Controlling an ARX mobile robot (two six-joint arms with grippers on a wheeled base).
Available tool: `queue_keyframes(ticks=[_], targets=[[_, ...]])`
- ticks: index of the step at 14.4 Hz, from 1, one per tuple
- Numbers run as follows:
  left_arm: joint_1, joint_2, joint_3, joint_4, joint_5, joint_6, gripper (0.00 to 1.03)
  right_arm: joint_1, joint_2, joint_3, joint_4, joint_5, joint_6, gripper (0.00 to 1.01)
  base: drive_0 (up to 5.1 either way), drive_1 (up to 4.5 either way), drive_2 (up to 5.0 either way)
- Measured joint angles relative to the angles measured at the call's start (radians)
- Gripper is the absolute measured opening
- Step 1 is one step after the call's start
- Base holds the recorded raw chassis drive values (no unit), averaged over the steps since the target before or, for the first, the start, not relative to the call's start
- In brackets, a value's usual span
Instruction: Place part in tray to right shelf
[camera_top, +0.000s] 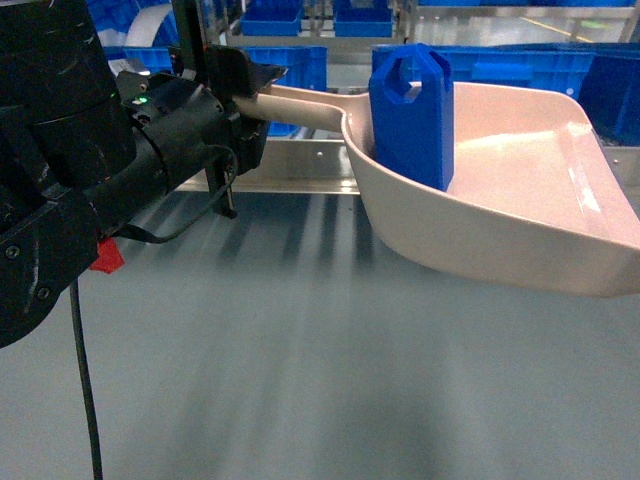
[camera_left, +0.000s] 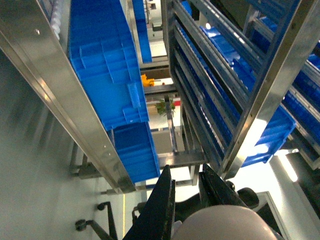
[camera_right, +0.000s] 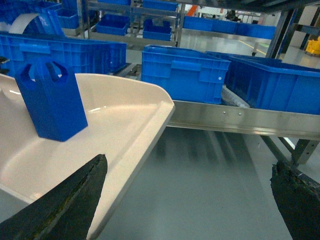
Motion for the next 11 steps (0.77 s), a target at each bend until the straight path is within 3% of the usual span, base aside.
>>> queue_keyframes(ticks=[4,11], targets=[[0.023,0.0,0.0,0.002,-0.015,0.0,0.12,0.0,-0.001,0.0,0.003,-0.001,0.0,0.98,-0.2,3.66,-4.2],[0.011,0.0,0.0,0.004,-0.005,-0.002,0.12,0.0,0.0,0.0,0.002,-0.001,0.0,0.98,0.0,4.01,-4.0]])
